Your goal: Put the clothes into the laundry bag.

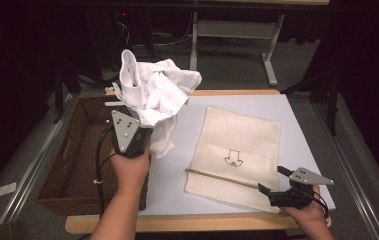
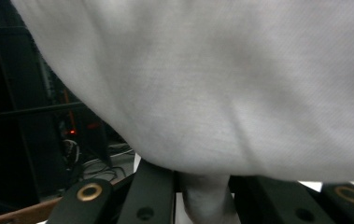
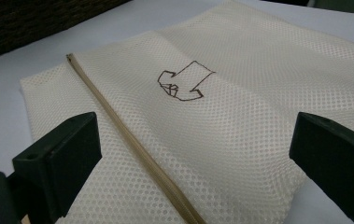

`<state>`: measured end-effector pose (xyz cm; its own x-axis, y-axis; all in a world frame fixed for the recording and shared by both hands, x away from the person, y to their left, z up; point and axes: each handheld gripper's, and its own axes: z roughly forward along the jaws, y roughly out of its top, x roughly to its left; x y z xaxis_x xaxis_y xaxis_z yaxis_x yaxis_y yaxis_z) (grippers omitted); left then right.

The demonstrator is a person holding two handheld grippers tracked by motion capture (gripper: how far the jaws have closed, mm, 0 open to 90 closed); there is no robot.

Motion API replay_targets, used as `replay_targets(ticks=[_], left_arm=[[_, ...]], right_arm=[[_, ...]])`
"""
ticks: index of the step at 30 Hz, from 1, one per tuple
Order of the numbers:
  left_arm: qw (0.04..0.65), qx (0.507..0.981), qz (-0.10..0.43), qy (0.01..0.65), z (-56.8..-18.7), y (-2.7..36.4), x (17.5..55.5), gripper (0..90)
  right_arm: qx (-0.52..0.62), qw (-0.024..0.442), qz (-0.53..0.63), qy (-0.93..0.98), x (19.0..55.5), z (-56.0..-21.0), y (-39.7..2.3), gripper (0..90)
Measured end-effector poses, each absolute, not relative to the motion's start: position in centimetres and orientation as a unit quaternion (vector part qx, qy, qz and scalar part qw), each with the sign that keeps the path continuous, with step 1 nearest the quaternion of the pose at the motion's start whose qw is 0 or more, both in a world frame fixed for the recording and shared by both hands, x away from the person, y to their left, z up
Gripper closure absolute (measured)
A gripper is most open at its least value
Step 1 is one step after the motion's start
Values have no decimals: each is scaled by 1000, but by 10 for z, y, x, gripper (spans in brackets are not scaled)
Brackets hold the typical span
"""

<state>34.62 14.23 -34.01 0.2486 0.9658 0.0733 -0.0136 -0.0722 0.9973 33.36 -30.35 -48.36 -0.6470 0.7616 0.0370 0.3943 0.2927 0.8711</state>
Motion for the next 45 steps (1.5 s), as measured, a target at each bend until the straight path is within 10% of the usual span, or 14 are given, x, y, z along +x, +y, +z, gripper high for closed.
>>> replay_targets(ticks=[45], left_arm=[[579, 636, 338, 382, -420, 86, 282, 810]], right_arm=[[356, 207, 459, 787, 331, -482, -301, 51]])
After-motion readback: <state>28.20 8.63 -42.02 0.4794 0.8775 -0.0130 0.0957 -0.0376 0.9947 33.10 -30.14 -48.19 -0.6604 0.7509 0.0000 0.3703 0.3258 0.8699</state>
